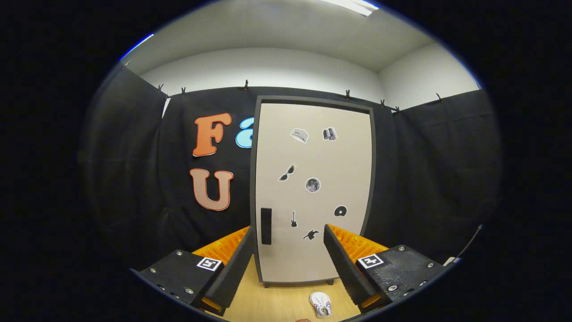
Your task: Open the shoe cabinet door, grab the shoes and put them into the shoe cabinet, then close the shoe cabinet door.
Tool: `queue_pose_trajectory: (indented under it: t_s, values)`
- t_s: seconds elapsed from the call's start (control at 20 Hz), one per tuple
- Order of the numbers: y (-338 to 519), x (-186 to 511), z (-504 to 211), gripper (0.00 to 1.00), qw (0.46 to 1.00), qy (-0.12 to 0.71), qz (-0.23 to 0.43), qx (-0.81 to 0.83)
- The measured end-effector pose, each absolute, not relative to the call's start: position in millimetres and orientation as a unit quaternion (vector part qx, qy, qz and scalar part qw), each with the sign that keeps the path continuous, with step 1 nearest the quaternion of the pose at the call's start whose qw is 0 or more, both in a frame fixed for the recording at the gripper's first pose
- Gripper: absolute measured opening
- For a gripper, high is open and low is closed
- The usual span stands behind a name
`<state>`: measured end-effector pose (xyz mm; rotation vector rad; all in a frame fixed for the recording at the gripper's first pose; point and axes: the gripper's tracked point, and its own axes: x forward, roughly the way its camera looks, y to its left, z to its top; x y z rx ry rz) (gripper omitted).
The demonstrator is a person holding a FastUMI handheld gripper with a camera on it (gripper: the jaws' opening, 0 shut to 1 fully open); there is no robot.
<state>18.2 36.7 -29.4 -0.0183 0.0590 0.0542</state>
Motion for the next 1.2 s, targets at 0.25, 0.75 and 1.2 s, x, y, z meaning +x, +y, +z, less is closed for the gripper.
queue_pose_trajectory:
  t_s: [0.25, 0.75, 1.2]
  values:
    - [42.7, 22.3, -35.7, 0.95, 0.999, 0.034, 0.032, -0.007]
    - [60.4, 58.1, -62.1, 0.95, 0.998, 0.041, 0.038, -0.012]
    - [91.9, 131.6, -114.9, 0.95, 0.997, 0.065, 0.043, -0.017]
